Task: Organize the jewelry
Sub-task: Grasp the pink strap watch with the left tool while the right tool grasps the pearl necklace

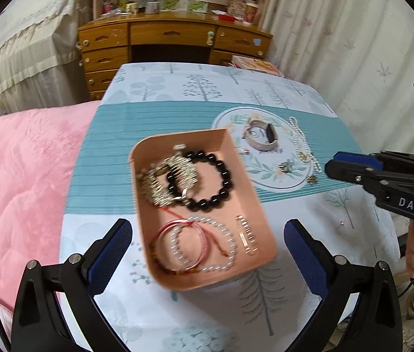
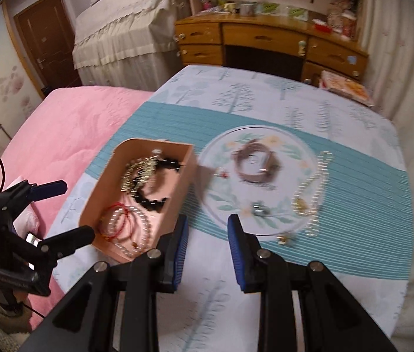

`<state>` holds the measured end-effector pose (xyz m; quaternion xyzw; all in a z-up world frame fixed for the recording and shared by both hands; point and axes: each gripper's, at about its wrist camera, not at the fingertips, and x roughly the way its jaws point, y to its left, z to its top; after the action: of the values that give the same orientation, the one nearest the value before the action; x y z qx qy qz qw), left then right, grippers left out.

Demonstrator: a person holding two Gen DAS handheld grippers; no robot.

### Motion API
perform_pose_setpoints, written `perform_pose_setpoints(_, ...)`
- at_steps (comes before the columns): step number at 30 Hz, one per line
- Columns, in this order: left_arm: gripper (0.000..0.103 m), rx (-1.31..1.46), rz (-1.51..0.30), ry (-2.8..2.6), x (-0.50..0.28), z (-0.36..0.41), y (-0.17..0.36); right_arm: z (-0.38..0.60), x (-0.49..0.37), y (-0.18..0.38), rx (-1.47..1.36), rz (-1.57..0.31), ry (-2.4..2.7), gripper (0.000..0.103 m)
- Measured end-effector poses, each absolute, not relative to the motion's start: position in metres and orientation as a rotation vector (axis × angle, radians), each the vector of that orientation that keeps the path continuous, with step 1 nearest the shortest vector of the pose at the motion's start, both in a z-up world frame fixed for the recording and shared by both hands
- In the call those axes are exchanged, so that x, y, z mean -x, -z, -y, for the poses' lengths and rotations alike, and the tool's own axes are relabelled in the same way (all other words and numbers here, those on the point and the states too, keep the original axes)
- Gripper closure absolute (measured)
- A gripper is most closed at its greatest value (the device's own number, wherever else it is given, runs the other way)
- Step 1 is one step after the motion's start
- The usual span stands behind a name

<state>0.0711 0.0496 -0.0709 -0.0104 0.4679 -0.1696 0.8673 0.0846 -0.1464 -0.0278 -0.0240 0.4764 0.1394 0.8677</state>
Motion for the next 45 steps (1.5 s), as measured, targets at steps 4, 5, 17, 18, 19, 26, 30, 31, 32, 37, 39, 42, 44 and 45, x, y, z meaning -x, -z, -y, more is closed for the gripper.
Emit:
perform_pose_setpoints(4, 0.001, -0.042, -0.964, 0.364, -0.08, -0.029, 0.058, 0.17, -0.086, 0.019, 0.046, -0.992, -0.254, 0.075)
perform_pose_setpoints(5, 0.001, -0.057, -0.96, 0.367, -0.083, -0.024, 0.055, 0.177, -0.087, 0.016, 0.045, -0.987, -0.242, 0.075)
perform_pose_setpoints(17, 0.001, -0.149, -1.029, 0.394, -0.165, 0.022, 0.051, 0.26, -0.138, 0.026, -0.131, -1.073, -0.112, 0.075)
perform_pose_setpoints(18, 0.001, -0.149, -1.041, 0.394, -0.175, 0.025, 0.053, 0.265, -0.144, 0.031, -0.142, -1.089, -0.105, 0.075)
perform_pose_setpoints(19, 0.001, -0.151, -1.047, 0.396, -0.183, 0.029, 0.054, 0.268, -0.149, 0.037, -0.144, -1.103, -0.102, 0.075)
perform_pose_setpoints(26, 0.011, -0.191, -1.122, 0.402, -0.233, 0.056, 0.083, 0.27, -0.171, 0.082, -0.171, -1.224, -0.133, 0.075)
perform_pose_setpoints(30, 0.02, -0.165, -1.181, 0.406, -0.256, 0.063, 0.103, 0.264, -0.176, 0.105, -0.153, -1.282, -0.138, 0.075)
perform_pose_setpoints(31, 0.023, -0.157, -1.196, 0.411, -0.261, 0.064, 0.107, 0.262, -0.178, 0.111, -0.147, -1.296, -0.14, 0.075)
perform_pose_setpoints(32, 0.023, -0.154, -1.205, 0.409, -0.264, 0.065, 0.111, 0.261, -0.179, 0.114, -0.144, -1.303, -0.14, 0.075)
perform_pose_setpoints(37, 0.024, -0.157, -1.231, 0.403, -0.275, 0.069, 0.125, 0.256, -0.183, 0.125, -0.097, -1.317, -0.125, 0.076)
perform_pose_setpoints(39, 0.024, -0.154, -1.24, 0.409, -0.278, 0.07, 0.129, 0.251, -0.183, 0.125, -0.045, -1.304, -0.118, 0.078)
perform_pose_setpoints(42, 0.024, -0.156, -1.247, 0.411, -0.281, 0.071, 0.133, 0.24, -0.179, 0.125, 0.046, -1.288, -0.1, 0.086)
perform_pose_setpoints(44, 0.028, -0.155, -1.254, 0.415, -0.283, 0.073, 0.135, 0.239, -0.178, 0.125, 0.087, -1.282, -0.079, 0.096)
perform_pose_setpoints(45, 0.03, -0.155, -1.258, 0.417, -0.284, 0.074, 0.136, 0.24, -0.177, 0.125, 0.089, -1.282, -0.074, 0.098)
